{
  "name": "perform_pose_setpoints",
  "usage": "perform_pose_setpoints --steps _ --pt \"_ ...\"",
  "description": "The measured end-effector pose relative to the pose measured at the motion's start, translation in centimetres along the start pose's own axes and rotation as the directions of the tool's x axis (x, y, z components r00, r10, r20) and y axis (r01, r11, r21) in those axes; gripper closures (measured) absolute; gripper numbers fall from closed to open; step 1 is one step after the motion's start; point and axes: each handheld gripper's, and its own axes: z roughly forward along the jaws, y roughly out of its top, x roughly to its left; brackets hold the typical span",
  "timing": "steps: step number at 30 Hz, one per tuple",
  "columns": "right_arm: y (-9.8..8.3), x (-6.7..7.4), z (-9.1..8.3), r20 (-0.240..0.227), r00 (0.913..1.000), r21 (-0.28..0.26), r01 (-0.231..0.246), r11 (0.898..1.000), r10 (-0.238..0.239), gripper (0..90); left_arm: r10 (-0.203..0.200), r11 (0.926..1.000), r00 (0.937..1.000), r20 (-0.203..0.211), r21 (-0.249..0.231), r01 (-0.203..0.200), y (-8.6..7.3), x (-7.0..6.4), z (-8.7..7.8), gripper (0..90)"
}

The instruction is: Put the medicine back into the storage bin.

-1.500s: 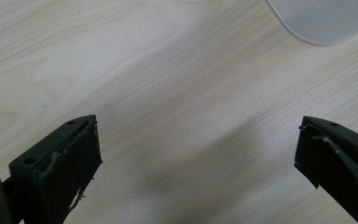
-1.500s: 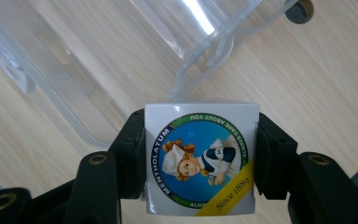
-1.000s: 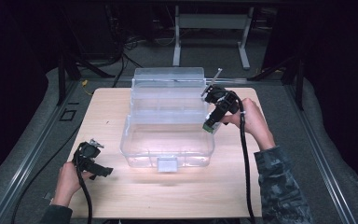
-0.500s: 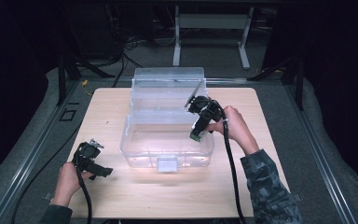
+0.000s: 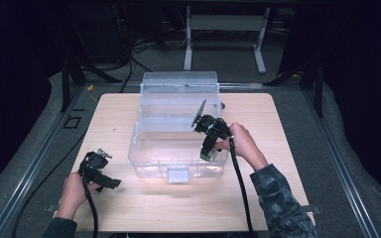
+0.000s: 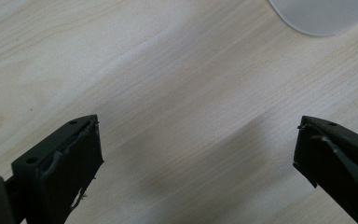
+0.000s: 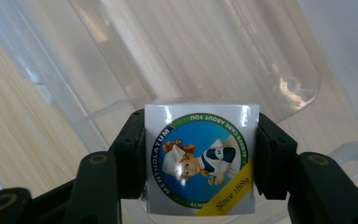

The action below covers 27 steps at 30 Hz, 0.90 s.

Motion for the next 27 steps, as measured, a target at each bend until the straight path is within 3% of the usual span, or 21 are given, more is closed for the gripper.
perform_pose_setpoints --steps 4,6,9,16,18,20,21,27 --pt "-0.2 0.2 0.8 -0.002 1.0 0.017 0.0 1.0 0.0 46.4 0.004 1.0 1.0 -0.003 0.007 -0.004 0.0 0.0 0.1 0.8" --pt "-0.4 0.2 1.2 0.018 0.9998 0.063 0.008 0.998 -0.009 46.4 0.008 0.9999 1.0 -0.002 0.009 -0.008 0.0 0.0 0.1 0.8" --pt "-0.7 0.2 1.6 0.015 0.9999 0.083 0.003 0.997 -0.005 46.4 0.007 0.9999 1.0 -0.001 0.011 -0.007 0.0 -0.1 0.2 0.8" --pt "-1.0 0.0 2.4 -0.005 1.0 0.077 -0.003 0.997 0.004 46.4 0.005 0.9999 1.0 0.003 0.011 -0.005 0.0 -0.2 0.3 0.8" --pt "-1.0 0.0 2.5 0.018 0.9998 0.096 -0.003 0.995 0.001 46.3 0.009 0.9999 1.0 0.004 0.014 -0.009 0.1 -0.1 0.3 0.8" --pt "-1.0 -0.1 2.8 -0.006 1.0 0.086 -0.003 0.996 0.004 46.3 0.009 0.9999 0.9999 0.005 0.014 -0.009 0.1 -0.2 0.4 0.8" --pt "-1.0 -0.1 2.7 -0.011 0.9999 0.106 -0.001 0.994 0.003 46.3 0.005 0.9999 1.0 0.007 0.013 -0.005 0.0 -0.2 0.4 0.8" --pt "-1.1 -0.1 3.1 -0.013 0.9999 0.097 -0.002 0.995 0.003 46.2 0.007 0.9997 1.0 0.003 0.024 -0.007 0.0 -0.2 0.5 0.9"
